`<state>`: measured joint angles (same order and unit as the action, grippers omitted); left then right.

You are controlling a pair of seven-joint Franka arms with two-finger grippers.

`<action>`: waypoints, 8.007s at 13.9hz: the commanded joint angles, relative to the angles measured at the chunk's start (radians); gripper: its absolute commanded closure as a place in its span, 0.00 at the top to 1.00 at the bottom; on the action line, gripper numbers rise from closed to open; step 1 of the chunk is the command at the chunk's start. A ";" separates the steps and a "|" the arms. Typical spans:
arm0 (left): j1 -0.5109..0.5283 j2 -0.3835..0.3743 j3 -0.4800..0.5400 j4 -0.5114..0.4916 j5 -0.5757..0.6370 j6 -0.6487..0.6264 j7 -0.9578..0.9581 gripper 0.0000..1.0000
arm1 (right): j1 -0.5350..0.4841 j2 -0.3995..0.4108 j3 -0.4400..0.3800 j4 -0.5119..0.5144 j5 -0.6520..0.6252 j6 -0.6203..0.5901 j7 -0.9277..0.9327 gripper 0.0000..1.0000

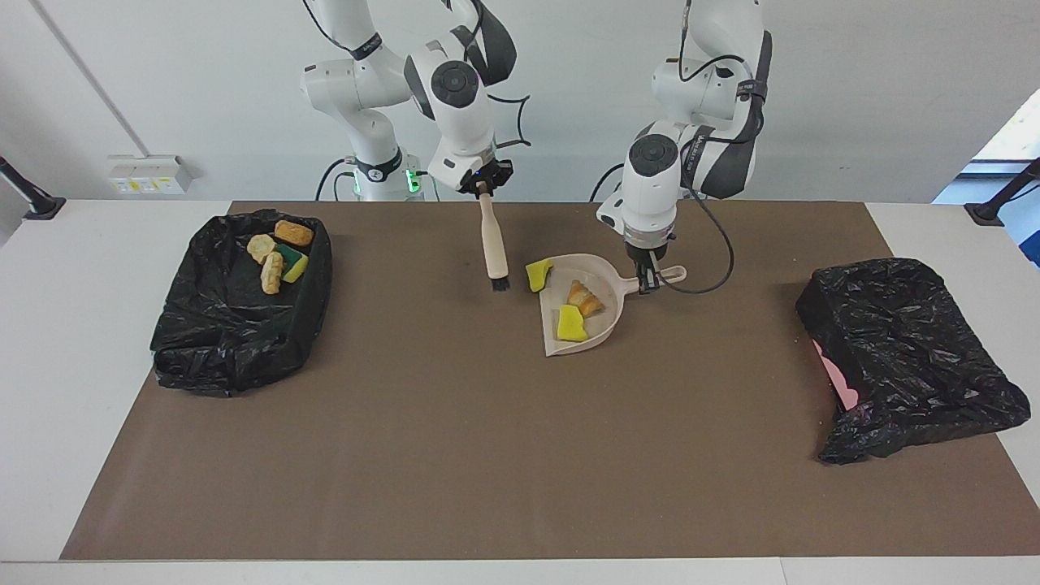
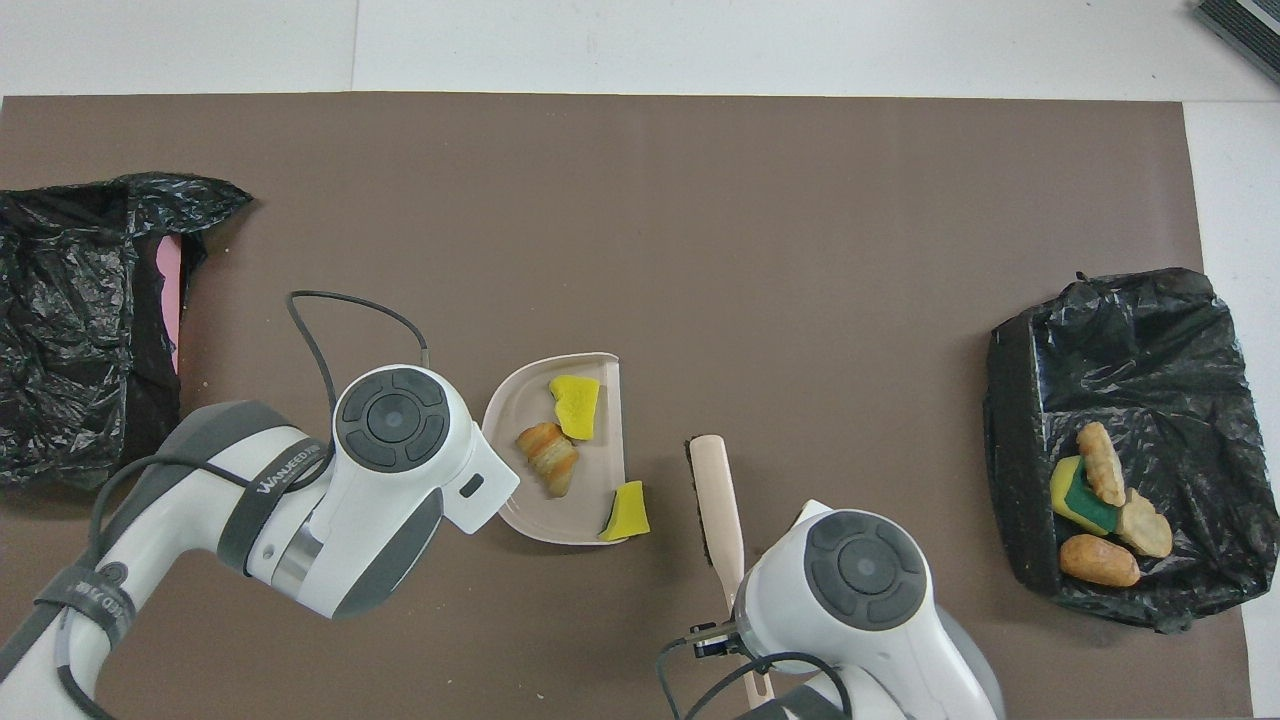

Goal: Sweep and dump trash in bin

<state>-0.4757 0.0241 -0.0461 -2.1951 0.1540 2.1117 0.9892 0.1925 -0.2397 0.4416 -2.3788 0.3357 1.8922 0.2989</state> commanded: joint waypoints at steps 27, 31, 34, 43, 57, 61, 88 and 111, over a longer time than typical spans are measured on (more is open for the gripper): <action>0.290 -0.130 0.006 0.084 0.030 -0.047 0.329 0.00 | 0.298 0.103 0.008 -0.083 0.017 0.301 0.493 0.00; 0.360 -0.128 0.006 0.083 0.030 -0.050 0.325 0.00 | 0.301 0.109 0.008 -0.083 0.016 0.315 0.488 0.00; 0.426 -0.128 0.006 0.084 0.030 -0.044 0.328 0.00 | 0.300 0.117 0.008 -0.080 0.016 0.312 0.451 0.34; 0.581 -0.099 0.009 0.118 -0.064 0.037 0.400 0.00 | 0.112 0.115 -0.003 0.218 -0.133 0.102 0.367 1.00; 0.916 0.014 0.009 0.326 -0.131 0.073 0.575 0.00 | -0.099 0.134 -0.352 0.490 -0.264 -0.033 -0.082 1.00; 1.031 0.118 0.014 0.471 -0.085 0.064 0.664 0.00 | -0.208 0.132 -0.365 0.604 -0.331 -0.155 -0.260 1.00; 0.792 0.171 0.002 0.689 0.494 -0.263 0.588 0.00 | -0.159 0.126 -0.520 0.773 -0.374 -0.426 -0.379 1.00; 0.048 0.287 -0.001 0.518 -0.125 -0.098 -1.205 0.00 | -0.159 0.128 -0.520 0.773 -0.374 -0.426 -0.377 1.00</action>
<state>-0.3558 0.2657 -0.0711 -1.7445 0.0655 1.9980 -0.0992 0.0338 -0.1073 -0.0813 -1.6058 -0.0247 1.4844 -0.0737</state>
